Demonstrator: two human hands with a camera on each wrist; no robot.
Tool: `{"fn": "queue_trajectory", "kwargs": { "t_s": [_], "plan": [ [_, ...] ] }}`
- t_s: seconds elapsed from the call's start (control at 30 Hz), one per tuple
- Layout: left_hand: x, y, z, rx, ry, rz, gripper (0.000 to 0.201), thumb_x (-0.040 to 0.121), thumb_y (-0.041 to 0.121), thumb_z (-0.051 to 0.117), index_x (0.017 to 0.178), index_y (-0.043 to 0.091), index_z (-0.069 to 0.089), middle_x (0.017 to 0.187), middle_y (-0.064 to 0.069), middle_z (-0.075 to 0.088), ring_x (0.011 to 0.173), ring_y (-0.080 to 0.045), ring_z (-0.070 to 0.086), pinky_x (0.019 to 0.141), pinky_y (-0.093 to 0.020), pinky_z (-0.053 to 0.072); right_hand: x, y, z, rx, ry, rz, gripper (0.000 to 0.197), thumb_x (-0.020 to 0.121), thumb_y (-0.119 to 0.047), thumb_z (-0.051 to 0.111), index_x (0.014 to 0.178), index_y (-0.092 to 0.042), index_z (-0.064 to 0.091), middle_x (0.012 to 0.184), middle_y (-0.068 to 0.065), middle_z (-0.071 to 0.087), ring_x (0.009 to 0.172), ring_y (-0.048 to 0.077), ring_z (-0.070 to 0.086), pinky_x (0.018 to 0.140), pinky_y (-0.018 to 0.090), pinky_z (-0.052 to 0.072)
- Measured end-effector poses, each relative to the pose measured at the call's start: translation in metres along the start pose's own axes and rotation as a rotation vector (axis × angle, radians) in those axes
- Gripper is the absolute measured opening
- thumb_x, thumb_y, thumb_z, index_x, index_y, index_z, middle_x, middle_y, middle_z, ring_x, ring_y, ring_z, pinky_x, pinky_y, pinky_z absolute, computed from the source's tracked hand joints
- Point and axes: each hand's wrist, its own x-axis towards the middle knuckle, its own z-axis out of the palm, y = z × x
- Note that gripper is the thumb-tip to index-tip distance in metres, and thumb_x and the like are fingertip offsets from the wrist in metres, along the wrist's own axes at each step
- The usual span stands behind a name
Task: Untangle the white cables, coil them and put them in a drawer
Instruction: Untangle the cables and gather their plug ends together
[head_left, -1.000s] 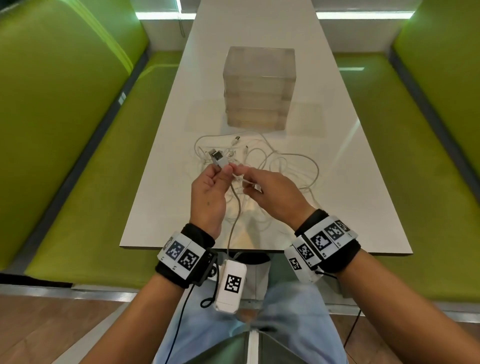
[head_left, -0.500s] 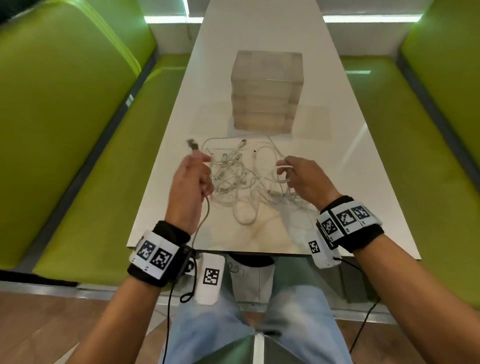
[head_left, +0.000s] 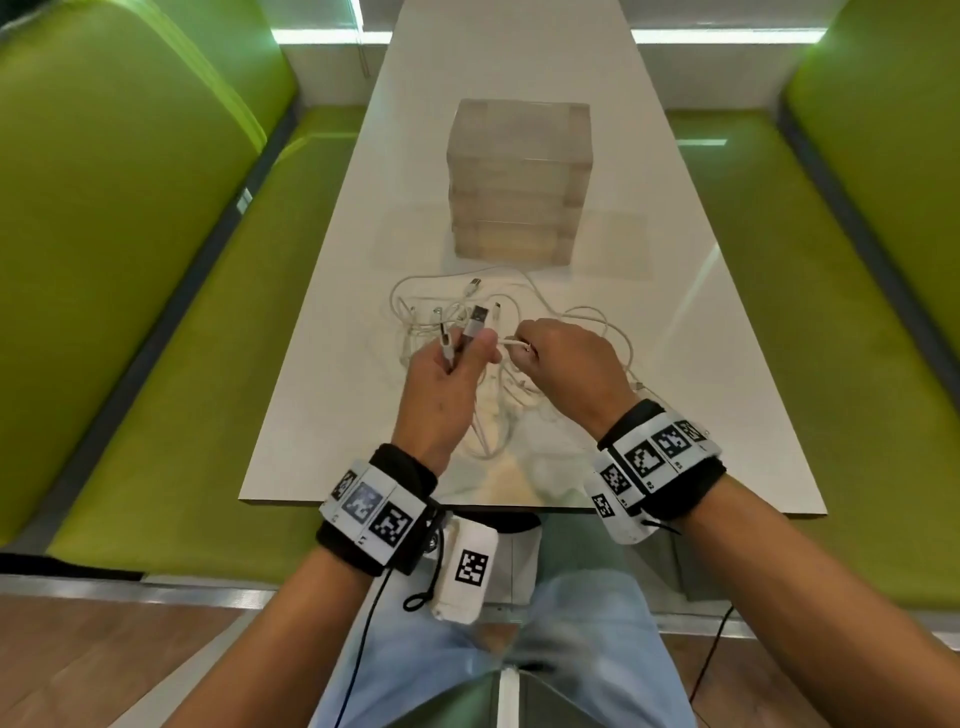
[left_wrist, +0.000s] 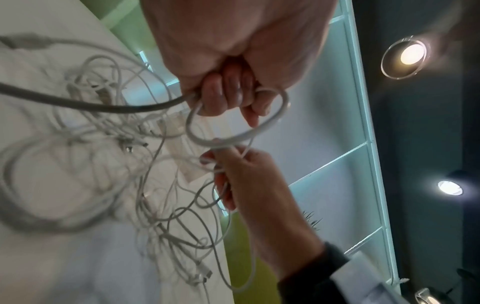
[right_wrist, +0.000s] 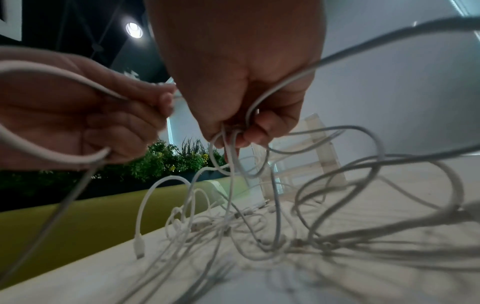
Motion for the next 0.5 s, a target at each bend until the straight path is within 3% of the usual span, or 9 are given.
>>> {"fn": "queue_trajectory", "kwargs": {
  "t_s": [0.07,0.17,0.27,0.33,0.43,0.5],
  "plan": [
    [0.001,0.003,-0.008,-0.019,0.039,0.036,0.028,0.095,0.023,0.055,0.068,0.017,0.061,0.061,0.001,0.054,0.049,-0.004,0.040,0.056,-0.021,0.038,0.004,0.004,0.007,-0.006,0.009,-0.001,0.029,0.095,-0.037,0.045,0.090,-0.013,0.061,0.088,0.005,0.060,0.079,0.027,0.059,0.057,0.030,0.033],
    [0.002,0.020,-0.024,-0.116,0.150,0.112,0.032,0.097,0.023,0.051,0.066,0.024,0.061,0.051,0.010,0.046,0.045,-0.007,0.036,0.053,-0.024,0.035,0.008,0.022,0.021,0.008,-0.058,0.038,0.025,0.092,-0.033,0.055,0.096,-0.010,0.064,0.098,0.008,0.055,0.087,0.027,0.057,0.060,0.030,0.032],
    [0.011,0.034,-0.053,-0.188,0.253,0.177,0.027,0.097,0.025,0.050,0.072,0.019,0.057,0.050,0.014,0.047,0.043,-0.005,0.034,0.050,-0.026,0.029,0.007,0.040,0.023,0.064,-0.082,0.123,0.021,0.093,-0.027,0.054,0.094,-0.010,0.066,0.097,0.011,0.058,0.094,0.032,0.058,0.065,0.038,0.044],
    [0.016,0.030,-0.066,-0.127,0.277,0.155,0.026,0.096,0.028,0.052,0.073,0.018,0.059,0.051,0.009,0.044,0.045,-0.008,0.034,0.050,-0.027,0.029,0.008,0.041,0.019,0.054,-0.093,0.110,0.021,0.094,-0.023,0.049,0.096,-0.010,0.065,0.097,0.011,0.062,0.094,0.033,0.060,0.072,0.042,0.049],
    [0.015,0.017,-0.059,0.026,0.178,0.076,0.022,0.095,0.026,0.056,0.075,0.019,0.063,0.067,-0.004,0.050,0.058,-0.007,0.045,0.054,-0.020,0.037,0.011,0.030,0.013,0.038,-0.147,0.032,0.019,0.090,-0.008,0.047,0.102,-0.012,0.061,0.104,0.007,0.065,0.097,0.029,0.060,0.076,0.041,0.050],
    [0.012,0.007,-0.043,0.083,0.048,0.041,0.013,0.092,0.021,0.060,0.081,0.016,0.065,0.072,0.004,0.061,0.063,0.001,0.055,0.062,-0.014,0.044,0.011,0.020,0.008,0.059,-0.183,-0.010,0.031,0.083,0.003,0.048,0.105,-0.015,0.060,0.112,-0.001,0.065,0.102,0.021,0.060,0.076,0.035,0.048]
  ]
}}
